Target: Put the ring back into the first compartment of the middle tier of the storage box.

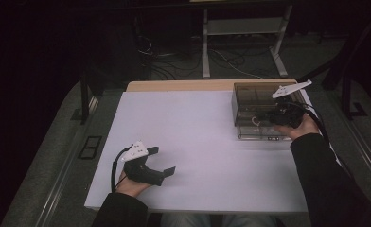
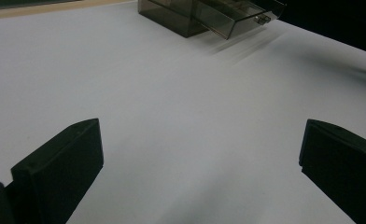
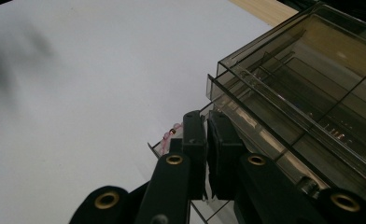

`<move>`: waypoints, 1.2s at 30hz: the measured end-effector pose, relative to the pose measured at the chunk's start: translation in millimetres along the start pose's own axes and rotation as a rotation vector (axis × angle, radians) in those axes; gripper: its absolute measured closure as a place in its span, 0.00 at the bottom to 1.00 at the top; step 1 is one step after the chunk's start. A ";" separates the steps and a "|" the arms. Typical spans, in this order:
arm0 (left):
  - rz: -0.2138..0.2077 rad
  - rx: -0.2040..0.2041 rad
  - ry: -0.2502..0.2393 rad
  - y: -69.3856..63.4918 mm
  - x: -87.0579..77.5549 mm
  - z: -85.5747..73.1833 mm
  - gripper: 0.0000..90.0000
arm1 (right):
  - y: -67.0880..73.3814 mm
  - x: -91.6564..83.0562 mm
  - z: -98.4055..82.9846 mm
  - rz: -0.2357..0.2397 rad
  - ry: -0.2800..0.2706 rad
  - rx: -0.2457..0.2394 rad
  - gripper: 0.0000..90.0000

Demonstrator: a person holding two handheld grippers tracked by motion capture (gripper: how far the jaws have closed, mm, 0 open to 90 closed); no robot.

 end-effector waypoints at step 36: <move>-0.002 0.002 -0.002 0.6 0.7 0.2 0.00 | -16.7 31.4 -5.9 0.004 0.039 0.026 0.95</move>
Point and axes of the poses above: each handheld gripper's, and its own axes: x roughly forward along the jaws, z roughly out of its top, y roughly to its left, the point moved 6 cm from there along x, roughly forward along the jaws, and after that the axes turned 1 degree about -x, right-handed, at the moved point
